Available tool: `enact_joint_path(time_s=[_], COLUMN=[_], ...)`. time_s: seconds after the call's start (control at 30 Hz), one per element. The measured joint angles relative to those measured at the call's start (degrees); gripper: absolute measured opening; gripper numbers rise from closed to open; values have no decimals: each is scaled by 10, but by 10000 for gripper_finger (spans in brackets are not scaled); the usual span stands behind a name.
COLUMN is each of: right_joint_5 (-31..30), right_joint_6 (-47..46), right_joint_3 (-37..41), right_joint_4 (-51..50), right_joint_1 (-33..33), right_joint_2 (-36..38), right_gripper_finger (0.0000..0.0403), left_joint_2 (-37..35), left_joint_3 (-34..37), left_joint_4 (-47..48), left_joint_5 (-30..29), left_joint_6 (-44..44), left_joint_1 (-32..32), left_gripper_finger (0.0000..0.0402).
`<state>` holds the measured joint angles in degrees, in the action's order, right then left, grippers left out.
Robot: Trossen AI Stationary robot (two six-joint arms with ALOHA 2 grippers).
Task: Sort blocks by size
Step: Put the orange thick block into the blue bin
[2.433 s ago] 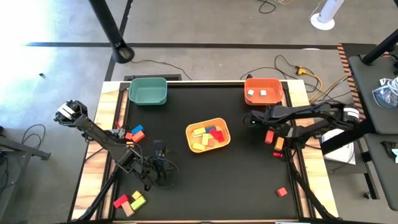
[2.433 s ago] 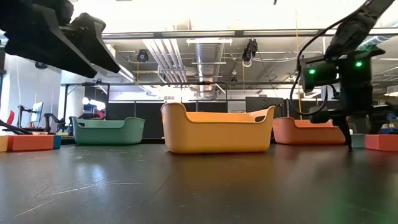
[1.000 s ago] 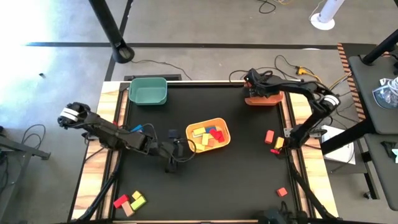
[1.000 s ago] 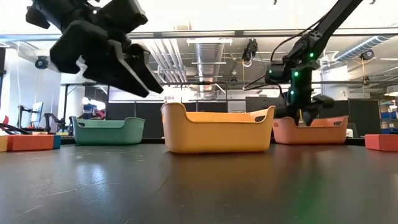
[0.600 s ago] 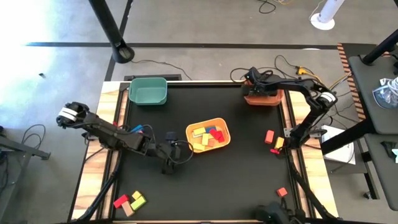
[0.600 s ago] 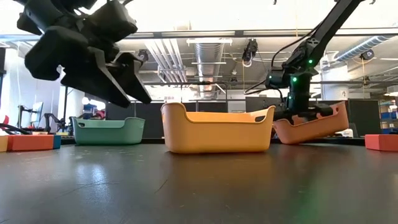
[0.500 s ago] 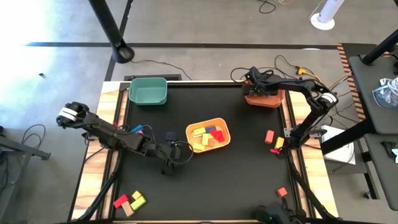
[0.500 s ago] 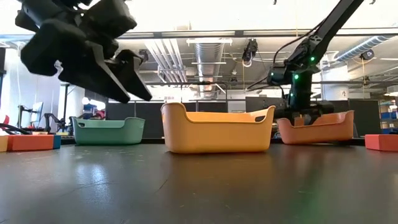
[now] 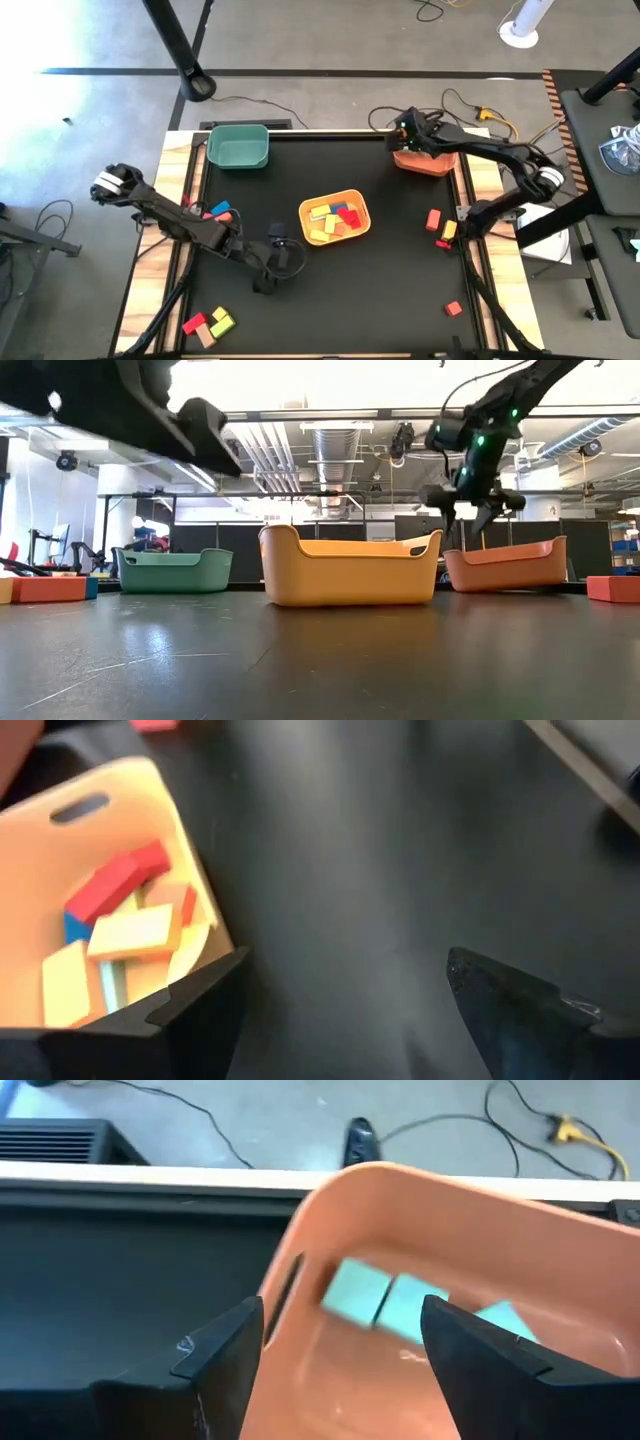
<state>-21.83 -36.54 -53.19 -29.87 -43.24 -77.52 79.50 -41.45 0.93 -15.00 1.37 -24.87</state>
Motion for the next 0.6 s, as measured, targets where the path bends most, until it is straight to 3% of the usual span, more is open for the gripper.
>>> enact_joint_path(time_s=[0.13,0.4,0.6], right_joint_5=[-48,-127,-105], right_joint_6=[-34,-154,-291], right_joint_3=[0,0,0], right_joint_4=[-38,-107,-216], right_joint_1=[86,334,479], right_joint_2=[35,53,31], right_gripper_finger=[261,255,276], left_joint_2=[-7,-6,-6], left_joint_3=[-4,-2,-2], left_joint_4=[-17,-45,-84], left_joint_5=[-5,-98,-124], left_joint_6=[9,92,80], left_joint_1=[-27,-95,-151], left_gripper_finger=[317,317,317])
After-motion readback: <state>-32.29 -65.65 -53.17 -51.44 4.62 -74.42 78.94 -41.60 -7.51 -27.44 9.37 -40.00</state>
